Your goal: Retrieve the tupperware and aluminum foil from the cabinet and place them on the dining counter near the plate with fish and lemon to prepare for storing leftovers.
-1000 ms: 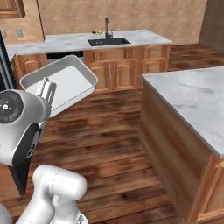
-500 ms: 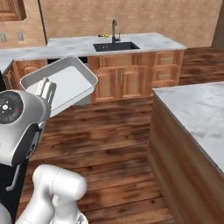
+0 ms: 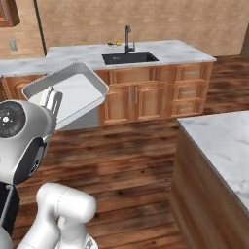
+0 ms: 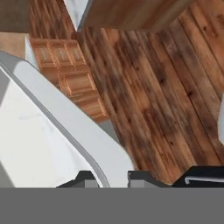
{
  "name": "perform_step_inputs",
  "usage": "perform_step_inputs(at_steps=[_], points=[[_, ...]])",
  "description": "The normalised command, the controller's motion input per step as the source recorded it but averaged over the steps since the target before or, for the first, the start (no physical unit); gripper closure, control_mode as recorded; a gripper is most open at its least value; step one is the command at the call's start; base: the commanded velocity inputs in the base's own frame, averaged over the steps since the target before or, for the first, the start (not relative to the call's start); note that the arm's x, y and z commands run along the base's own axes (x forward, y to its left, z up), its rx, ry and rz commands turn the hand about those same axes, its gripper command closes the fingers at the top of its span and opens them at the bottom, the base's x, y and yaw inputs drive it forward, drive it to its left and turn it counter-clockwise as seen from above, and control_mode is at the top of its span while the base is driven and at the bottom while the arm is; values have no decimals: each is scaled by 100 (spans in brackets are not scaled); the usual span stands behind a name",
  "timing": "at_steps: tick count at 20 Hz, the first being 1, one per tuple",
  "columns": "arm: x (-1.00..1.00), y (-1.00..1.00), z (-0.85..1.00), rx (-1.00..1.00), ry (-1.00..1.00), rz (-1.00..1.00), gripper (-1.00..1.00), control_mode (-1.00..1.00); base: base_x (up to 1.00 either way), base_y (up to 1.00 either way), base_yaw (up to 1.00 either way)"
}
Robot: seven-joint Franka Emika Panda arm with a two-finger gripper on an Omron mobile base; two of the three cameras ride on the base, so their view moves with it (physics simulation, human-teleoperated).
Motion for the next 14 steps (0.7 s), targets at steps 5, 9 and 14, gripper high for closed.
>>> perform_step_inputs(at_steps=[5,9,14], points=[[0,0,0,0,0,0,100,100,100,10,4],[0,0,0,0,0,0,100,100,100,12,7],[0,0,0,0,0,0,100,100,100,0,0]])
